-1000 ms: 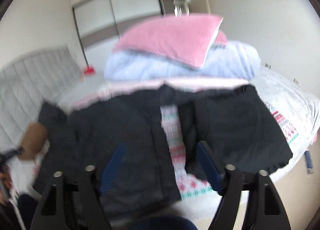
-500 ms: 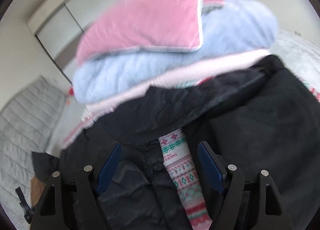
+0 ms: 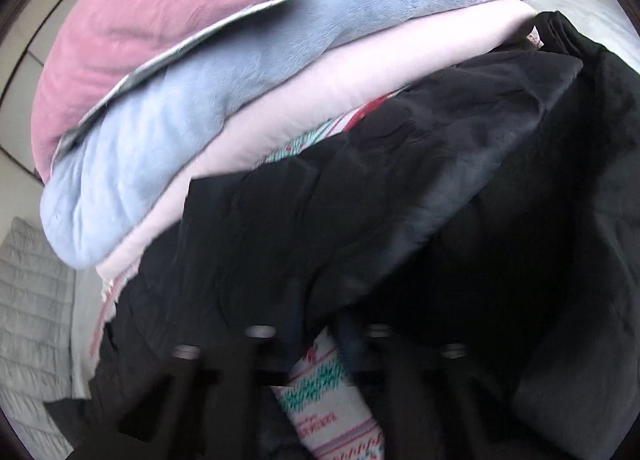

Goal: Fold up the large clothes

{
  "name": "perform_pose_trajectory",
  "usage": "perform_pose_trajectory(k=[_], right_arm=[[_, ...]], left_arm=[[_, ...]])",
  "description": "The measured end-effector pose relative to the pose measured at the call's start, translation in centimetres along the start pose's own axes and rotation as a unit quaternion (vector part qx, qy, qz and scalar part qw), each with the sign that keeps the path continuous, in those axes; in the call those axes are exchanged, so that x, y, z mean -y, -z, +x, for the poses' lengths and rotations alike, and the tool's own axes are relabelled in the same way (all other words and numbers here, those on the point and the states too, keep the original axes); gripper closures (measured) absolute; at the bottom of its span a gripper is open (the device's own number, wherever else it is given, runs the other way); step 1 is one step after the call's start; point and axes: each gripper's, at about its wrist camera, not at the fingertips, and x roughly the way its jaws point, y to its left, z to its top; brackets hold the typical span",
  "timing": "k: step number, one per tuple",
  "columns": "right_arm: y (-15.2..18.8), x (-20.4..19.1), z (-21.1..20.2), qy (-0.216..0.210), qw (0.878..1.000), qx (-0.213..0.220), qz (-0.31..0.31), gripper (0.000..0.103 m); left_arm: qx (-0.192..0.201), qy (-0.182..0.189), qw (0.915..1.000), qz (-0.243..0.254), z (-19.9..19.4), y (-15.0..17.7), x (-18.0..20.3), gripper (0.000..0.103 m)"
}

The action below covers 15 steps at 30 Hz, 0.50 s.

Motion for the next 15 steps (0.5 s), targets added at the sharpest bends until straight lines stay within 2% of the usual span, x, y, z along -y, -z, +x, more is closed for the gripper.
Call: perform_pose_trajectory(k=[3, 7, 8, 11, 12, 13, 15], right_arm=[[-0.7, -0.1, -2.4, -0.005, 0.999, 0.051, 0.0, 0.097], [-1.1, -2.8, -5.6, 0.057, 0.986, 0.14, -0.068, 0.098], [-1.0, -3.2, -5.4, 0.068, 0.984, 0.141, -0.079, 0.098], [-1.4, -2.4, -3.1, 0.078, 0.99, 0.076, -0.09, 0.095], [-1.8, -1.2, -2.8, 0.071, 0.993, 0.066, -0.071, 0.094], [-2.5, 1.0, -3.0, 0.042, 0.997, 0.063, -0.02, 0.09], [-3.4, 3.8, -3.5, 0.018, 0.996, 0.066, 0.053, 0.085]], left_arm=[[-0.01, 0.007, 0.9999, 0.005, 0.2, -0.1, 0.0, 0.028], [-0.016, 0.017, 0.9997, -0.003, 0.5, -0.6, -0.8, 0.028], [-0.017, 0.015, 0.9997, -0.003, 0.6, -0.7, -1.0, 0.028], [-0.02, 0.015, 0.9996, -0.01, 0.9, -0.8, -2.0, 0.028], [-0.021, 0.015, 0.9996, -0.013, 0.8, -0.8, -2.1, 0.028], [-0.021, 0.017, 0.9995, -0.016, 0.8, -0.9, -2.3, 0.028], [-0.021, 0.021, 0.9994, -0.019, 0.5, -0.9, -2.7, 0.028]])
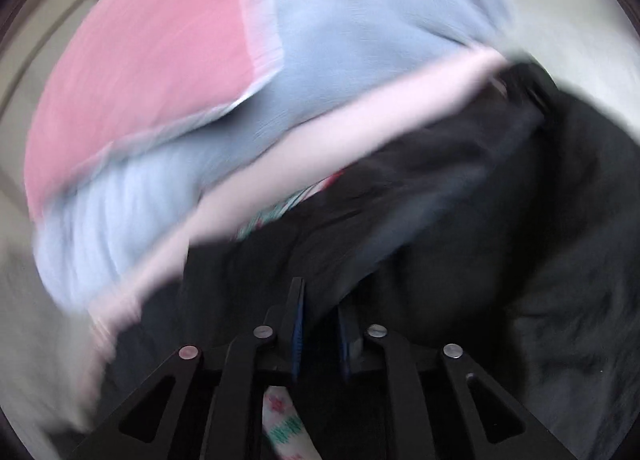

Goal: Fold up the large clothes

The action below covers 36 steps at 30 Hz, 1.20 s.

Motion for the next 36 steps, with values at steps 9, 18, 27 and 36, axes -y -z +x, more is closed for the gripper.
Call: perform_pose_trajectory(k=[9, 18, 27, 36], right_arm=[[-4.4, 5.1, 1.4, 0.01, 0.993, 0.009, 0.115, 0.097], [-2.5, -6.8, -8.8, -0.04, 0.977, 0.2, -0.061, 0.097], [10.5, -26.2, -11.4, -0.167, 0.912, 0.183, -0.326, 0.096], [32.7, -32.0, 2.1, -0.093, 0.806, -0.036, -0.583, 0.091]], left_arm=[[0.003, 0.011, 0.9999, -0.006, -0.2, -0.5, -0.3, 0.028], [0.006, 0.022, 0.9995, -0.024, -0.9, -0.7, -1.4, 0.028], [0.015, 0.025, 0.9984, -0.048, -1.4, -1.2, -3.1, 0.028], [0.02, 0.029, 0.9973, -0.065, -1.6, -1.4, -4.4, 0.028]])
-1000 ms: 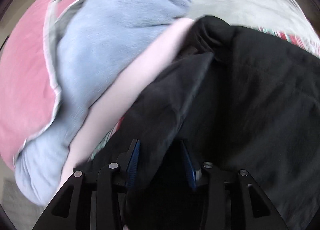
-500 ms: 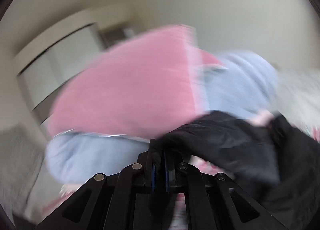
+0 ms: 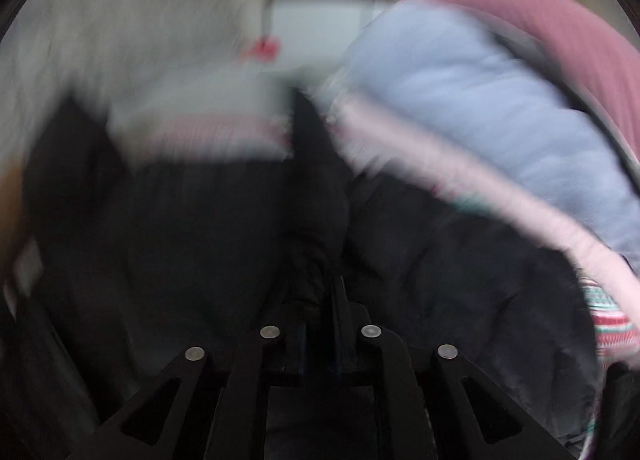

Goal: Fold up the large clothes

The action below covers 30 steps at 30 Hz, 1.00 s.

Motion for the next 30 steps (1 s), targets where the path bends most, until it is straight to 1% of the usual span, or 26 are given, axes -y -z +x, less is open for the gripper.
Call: perform_pose_trajectory(k=[1, 2, 3, 5, 6, 8, 11, 14, 17, 18, 19, 20, 21, 22, 23, 24, 25, 26, 27, 28, 29, 30], right_arm=[[1.0, -1.5, 0.7, 0.012, 0.999, -0.014, -0.032, 0.089], [2.0, -3.7, 0.0, 0.02, 0.998, -0.018, -0.054, 0.089], [2.4, -4.4, -0.1, 0.021, 0.997, -0.017, -0.067, 0.089], [2.2, -4.1, -0.8, 0.006, 0.998, -0.017, -0.058, 0.084], [1.7, -3.5, -1.1, -0.006, 0.999, -0.02, -0.039, 0.082], [0.9, -2.2, -1.4, -0.015, 1.0, -0.027, 0.001, 0.074], [-0.4, 0.1, -0.5, -0.029, 0.996, -0.042, 0.077, 0.063], [0.0, 1.8, 0.3, -0.044, 0.986, -0.06, 0.147, 0.063], [0.6, 2.6, 0.1, -0.065, 0.979, -0.065, 0.181, 0.063], [0.8, 2.8, -0.1, -0.078, 0.976, -0.063, 0.192, 0.063], [1.1, 3.2, -0.7, -0.106, 0.97, -0.06, 0.212, 0.061], [1.3, 3.1, -0.8, -0.121, 0.966, -0.056, 0.223, 0.058], [1.3, 3.4, -1.1, -0.147, 0.958, -0.052, 0.239, 0.052], [1.4, 3.7, -1.5, -0.173, 0.952, -0.052, 0.249, 0.039], [1.4, 3.9, -2.2, -0.204, 0.944, -0.05, 0.256, 0.032], [1.3, 4.1, -2.4, -0.218, 0.94, -0.047, 0.258, 0.032], [1.3, 4.1, -2.8, -0.241, 0.934, -0.04, 0.259, 0.032], [1.3, 4.0, -3.0, -0.252, 0.932, -0.036, 0.257, 0.031], [1.3, 3.8, -3.2, -0.264, 0.931, -0.033, 0.251, 0.031], [1.3, 3.2, -3.3, -0.27, 0.933, -0.031, 0.235, 0.03], [1.2, 2.8, -3.1, -0.258, 0.94, -0.028, 0.222, 0.03], [1.3, 2.1, -2.7, -0.229, 0.952, -0.026, 0.201, 0.03]], left_arm=[[-0.002, 0.005, 1.0, -0.004, 0.0, 0.0, -0.2, 0.028], [-0.002, 0.008, 0.9999, -0.007, -0.1, 0.0, -0.2, 0.028], [-0.002, 0.012, 0.9999, -0.01, -0.2, -0.1, -0.3, 0.028], [0.002, 0.013, 0.9999, -0.01, -0.4, -0.2, -0.3, 0.028], [0.003, 0.012, 0.9999, -0.008, -0.5, -0.1, -0.3, 0.028], [0.004, 0.015, 0.9999, -0.006, -0.6, -0.1, -0.1, 0.028], [0.002, 0.016, 0.9999, -0.002, -0.5, 0.0, 0.1, 0.028], [0.002, 0.013, 0.9999, -0.003, -0.5, 0.0, 0.0, 0.028], [-0.002, 0.016, 0.9998, -0.01, -0.3, -0.1, -0.3, 0.028], [-0.004, 0.018, 0.9997, -0.015, -0.2, -0.2, -0.4, 0.028], [-0.005, 0.02, 0.9996, -0.018, -0.2, -0.3, -0.5, 0.028], [-0.003, 0.02, 0.9996, -0.018, -0.2, -0.3, -0.5, 0.028], [-0.002, 0.019, 0.9997, -0.015, -0.3, -0.3, -0.5, 0.028], [0.001, 0.017, 0.9998, -0.012, -0.4, -0.3, -0.4, 0.028], [0.003, 0.015, 0.9998, -0.009, -0.5, -0.3, -0.3, 0.028], [0.004, 0.013, 0.9999, -0.007, -0.5, -0.3, -0.2, 0.028], [0.004, 0.014, 0.9999, -0.007, -0.4, -0.3, -0.2, 0.028], [0.003, 0.016, 0.9998, -0.007, -0.4, -0.4, -0.1, 0.028], [0.002, 0.017, 0.9998, -0.008, -0.3, -0.4, -0.1, 0.028], [0.002, 0.019, 0.9998, -0.01, -0.3, -0.4, -0.1, 0.028], [0.002, 0.022, 0.9997, -0.011, -0.4, -0.4, -0.1, 0.028], [0.004, 0.024, 0.9996, -0.012, -0.5, -0.5, -0.2, 0.028]])
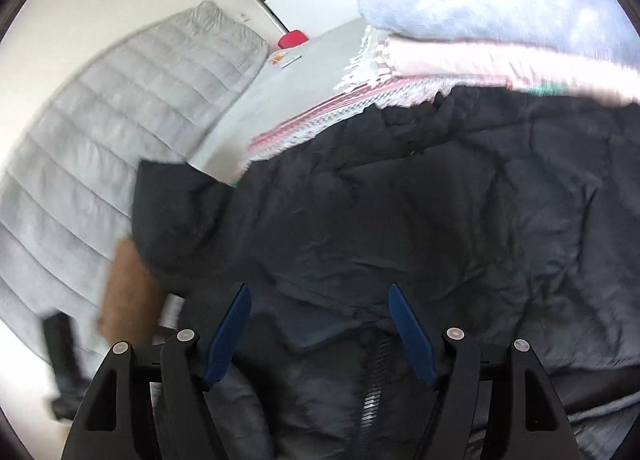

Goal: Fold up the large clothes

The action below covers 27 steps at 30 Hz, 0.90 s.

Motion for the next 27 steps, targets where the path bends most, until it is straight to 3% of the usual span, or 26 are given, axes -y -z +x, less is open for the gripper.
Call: perform_pose_trajectory(k=[3, 6, 11, 14, 17, 19, 22, 24, 27], right_arm=[[1.1, 0.7, 3.9, 0.06, 0.997, -0.051, -0.002, 0.031], [1.1, -0.1, 4.9, 0.092, 0.994, -0.054, -0.037, 0.031], [1.3, -1.9, -2.9, 0.081, 0.996, 0.012, -0.032, 0.03], [4.3, -1.9, -7.1, 0.071, 0.997, 0.007, -0.033, 0.029], [6.6, -0.6, -9.5, 0.045, 0.998, 0.039, -0.025, 0.027], [7.5, 1.0, -10.1, 0.045, 0.997, 0.064, 0.01, 0.026], [7.0, 2.2, -9.8, 0.031, 0.997, 0.055, 0.033, 0.026], [6.8, 2.5, -10.7, 0.028, 0.996, 0.078, 0.041, 0.027], [6.9, 2.6, -12.5, 0.014, 0.994, 0.1, 0.047, 0.026]], left_arm=[[0.005, 0.001, 1.0, -0.005, -0.2, -0.3, -0.2, 0.028], [0.015, 0.005, 0.9997, -0.016, -0.6, -0.8, -1.1, 0.028], [0.065, -0.015, 0.9951, -0.073, -2.7, -4.0, -5.7, 0.028], [0.092, 0.0, 0.9852, -0.144, -4.0, -6.9, -9.8, 0.028], [0.121, -0.02, 0.9717, -0.202, -4.5, -9.8, -13.0, 0.028], [0.135, -0.042, 0.9674, -0.21, -4.0, -12.0, -14.1, 0.028], [0.135, -0.037, 0.9674, -0.211, -2.2, -14.6, -14.6, 0.028], [0.134, -0.044, 0.9676, -0.209, -1.0, -15.8, -14.2, 0.028], [0.131, -0.089, 0.9661, -0.204, 1.1, -17.2, -13.6, 0.028]])
